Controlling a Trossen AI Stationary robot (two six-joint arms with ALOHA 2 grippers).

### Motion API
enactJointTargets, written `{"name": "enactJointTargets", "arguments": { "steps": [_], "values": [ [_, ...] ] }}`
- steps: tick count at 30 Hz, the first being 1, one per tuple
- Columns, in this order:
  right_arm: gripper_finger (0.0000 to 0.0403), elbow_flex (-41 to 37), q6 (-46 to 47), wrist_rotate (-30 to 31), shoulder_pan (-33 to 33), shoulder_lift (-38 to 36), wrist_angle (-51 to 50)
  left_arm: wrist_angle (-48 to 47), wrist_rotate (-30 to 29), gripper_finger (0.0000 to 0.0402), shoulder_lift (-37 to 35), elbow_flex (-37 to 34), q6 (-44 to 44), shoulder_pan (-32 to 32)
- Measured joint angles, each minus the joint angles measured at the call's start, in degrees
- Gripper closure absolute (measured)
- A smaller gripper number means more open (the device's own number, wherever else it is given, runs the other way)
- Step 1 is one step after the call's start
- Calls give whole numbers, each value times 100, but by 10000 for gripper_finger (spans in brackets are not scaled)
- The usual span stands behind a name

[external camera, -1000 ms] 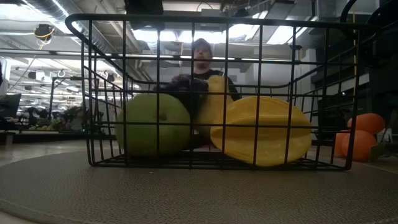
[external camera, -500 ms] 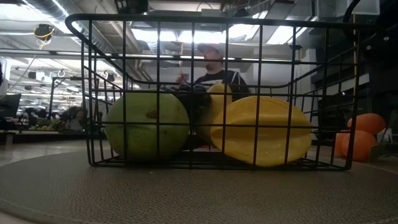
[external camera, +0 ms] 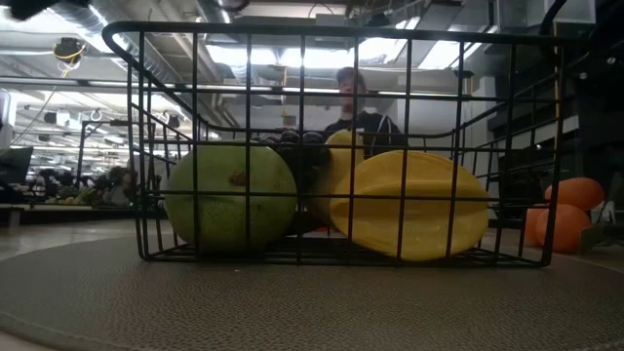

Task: Build produce basket
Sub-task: Put the eggplant into the black wire basket

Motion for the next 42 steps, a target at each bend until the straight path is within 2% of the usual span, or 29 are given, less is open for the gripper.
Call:
{"name": "enactJointTargets", "arguments": {
  "steps": [7,10,15,21,27,35,42],
  "values": [
    [299,2,-3,-43,0,0,50,-23,-286,269,2,-858,-1236,-620],
    [299,2,-147,-180,-1,0,50,-40,3,269,2,-1132,-1567,-809],
    [299,2,-308,-228,-2,0,44,164,259,269,4,-1559,-2591,-1162],
    [299,2,-340,-230,-2,0,39,1114,456,269,4,-2006,-3456,-1566],
    [299,2,-618,-275,-2,0,33,1881,270,268,8,-2517,-3958,-1925],
    [299,4,-709,-531,-2,0,22,2075,341,268,28,-2706,-4630,-2150],
    [299,4,-815,-320,0,0,24,2081,293,268,28,-2706,-5084,-2148]
  ]
}}
